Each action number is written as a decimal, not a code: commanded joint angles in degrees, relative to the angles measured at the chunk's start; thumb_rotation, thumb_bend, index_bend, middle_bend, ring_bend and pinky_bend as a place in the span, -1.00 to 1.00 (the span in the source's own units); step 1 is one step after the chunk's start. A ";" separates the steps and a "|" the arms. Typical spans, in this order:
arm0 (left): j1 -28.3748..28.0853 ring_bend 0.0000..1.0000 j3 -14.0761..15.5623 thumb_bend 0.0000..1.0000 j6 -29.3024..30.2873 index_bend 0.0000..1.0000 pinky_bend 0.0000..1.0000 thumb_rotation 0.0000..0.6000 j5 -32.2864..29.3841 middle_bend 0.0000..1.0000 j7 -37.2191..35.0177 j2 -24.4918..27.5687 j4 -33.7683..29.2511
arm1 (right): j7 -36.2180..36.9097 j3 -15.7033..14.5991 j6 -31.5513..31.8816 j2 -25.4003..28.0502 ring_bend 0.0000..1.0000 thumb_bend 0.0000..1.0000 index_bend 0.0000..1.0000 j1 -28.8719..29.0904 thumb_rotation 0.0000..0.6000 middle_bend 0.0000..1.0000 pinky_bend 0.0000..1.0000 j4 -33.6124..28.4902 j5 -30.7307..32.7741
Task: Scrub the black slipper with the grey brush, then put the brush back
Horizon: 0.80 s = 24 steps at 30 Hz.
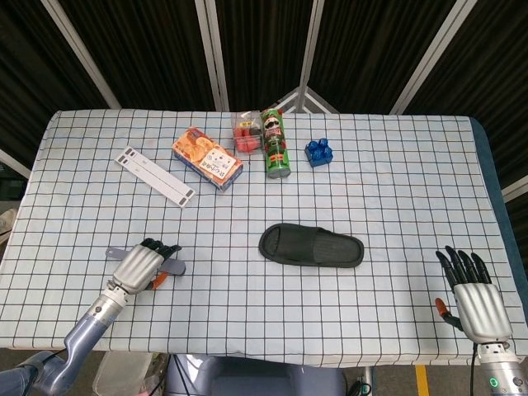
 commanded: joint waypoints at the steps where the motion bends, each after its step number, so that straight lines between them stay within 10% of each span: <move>1: 0.03 -0.38 0.01 0.00 0.20 -0.53 -0.38 1.00 -0.13 -0.10 0.18 -0.14 0.14 | -0.06 0.02 0.03 -0.02 -1.00 -0.19 -1.00 -0.04 1.00 -1.00 -1.00 -0.04 -0.04; 24: 0.35 0.01 -1.72 0.28 5.39 -0.15 0.02 1.00 -0.12 0.27 -1.83 -2.38 4.00 | -0.76 0.23 -0.56 -0.34 -1.00 -0.19 -1.00 0.03 1.00 -1.00 -1.00 -0.13 -0.22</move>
